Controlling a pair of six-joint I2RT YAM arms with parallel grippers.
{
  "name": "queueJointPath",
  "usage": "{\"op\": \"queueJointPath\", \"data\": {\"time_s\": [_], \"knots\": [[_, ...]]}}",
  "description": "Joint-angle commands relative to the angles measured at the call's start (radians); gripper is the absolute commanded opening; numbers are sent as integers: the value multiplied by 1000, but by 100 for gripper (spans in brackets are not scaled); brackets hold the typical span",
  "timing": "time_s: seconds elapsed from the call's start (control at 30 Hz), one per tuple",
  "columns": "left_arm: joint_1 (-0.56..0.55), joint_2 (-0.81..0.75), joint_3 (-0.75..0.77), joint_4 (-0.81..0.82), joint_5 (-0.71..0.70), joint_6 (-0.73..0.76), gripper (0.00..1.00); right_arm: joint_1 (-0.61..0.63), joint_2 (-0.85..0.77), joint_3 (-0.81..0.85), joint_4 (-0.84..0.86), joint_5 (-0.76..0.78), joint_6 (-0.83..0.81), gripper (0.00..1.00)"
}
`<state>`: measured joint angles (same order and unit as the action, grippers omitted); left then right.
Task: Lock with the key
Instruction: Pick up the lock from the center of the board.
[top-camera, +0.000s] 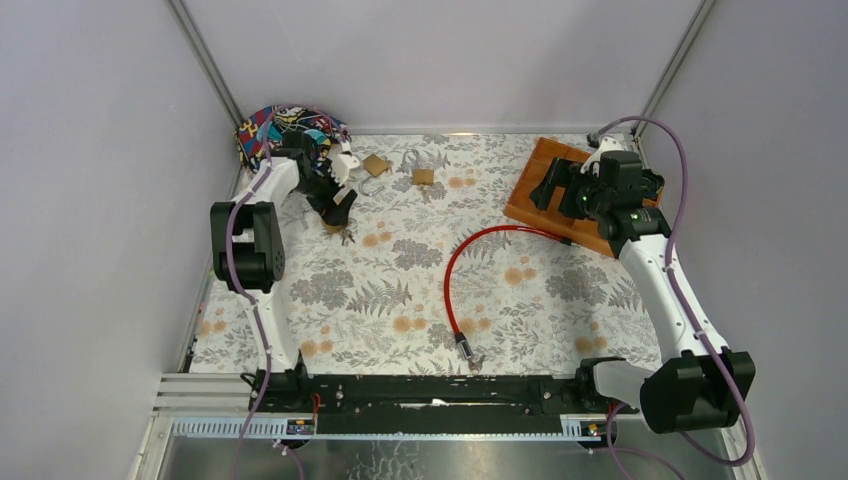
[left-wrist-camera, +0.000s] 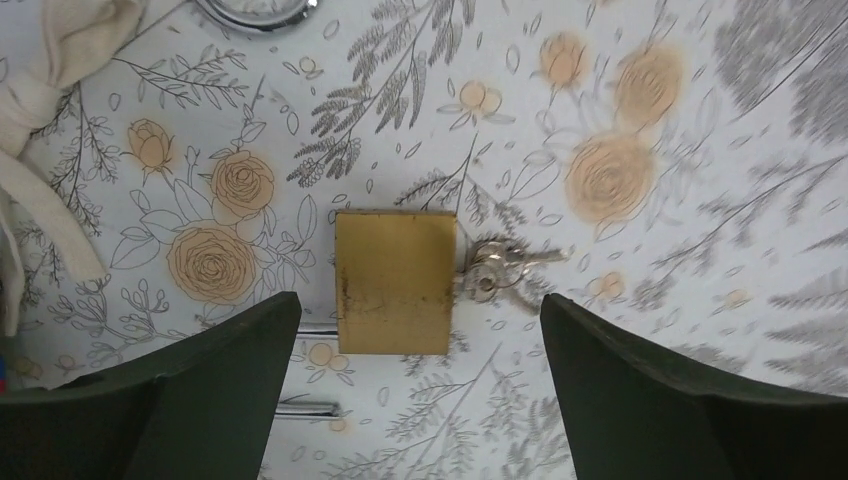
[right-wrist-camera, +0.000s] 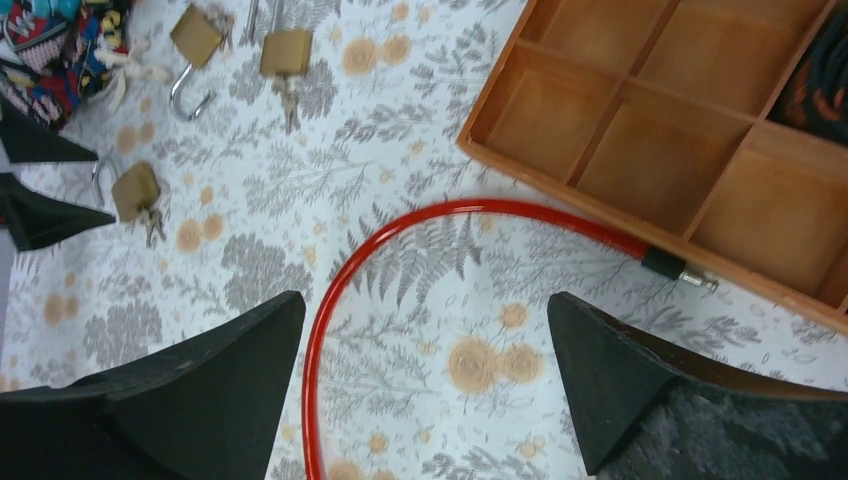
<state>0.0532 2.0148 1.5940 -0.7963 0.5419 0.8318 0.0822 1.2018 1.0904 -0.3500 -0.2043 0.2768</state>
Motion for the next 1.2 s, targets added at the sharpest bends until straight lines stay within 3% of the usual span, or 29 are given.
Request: {"op": "queueJointPath", "data": {"time_s": [0.0,0.13,0.53,0.6,0.63,0.67,0.83,0.97,1.1,1.17], "knots": [[8,30,1,-49,-93,305,98,29,-56,22,-64,-43,-3,100],[1,47,-46,-16,-136,371,98,40,-48,21,-76,-42,-17,99],[-8,163,22,-25,-165,371,94,73,-12,19,-87,-36,-38,100],[-14,166,12,-51,-168,396,83,76,-8,20,-91,-29,-43,100],[-16,165,10,-72,-161,411,73,78,-5,24,-93,-28,-44,100],[-15,165,11,-103,-146,431,58,80,-3,28,-93,-27,-45,100],[-21,144,10,-206,-76,496,1,97,4,44,-97,-20,-35,100],[-25,84,-10,-151,-15,394,0,163,17,46,-79,-2,25,100],[-44,-108,-130,135,47,124,0,344,55,32,49,28,198,95],[-78,-225,-218,299,8,-6,0,431,94,41,172,49,295,90]]}}
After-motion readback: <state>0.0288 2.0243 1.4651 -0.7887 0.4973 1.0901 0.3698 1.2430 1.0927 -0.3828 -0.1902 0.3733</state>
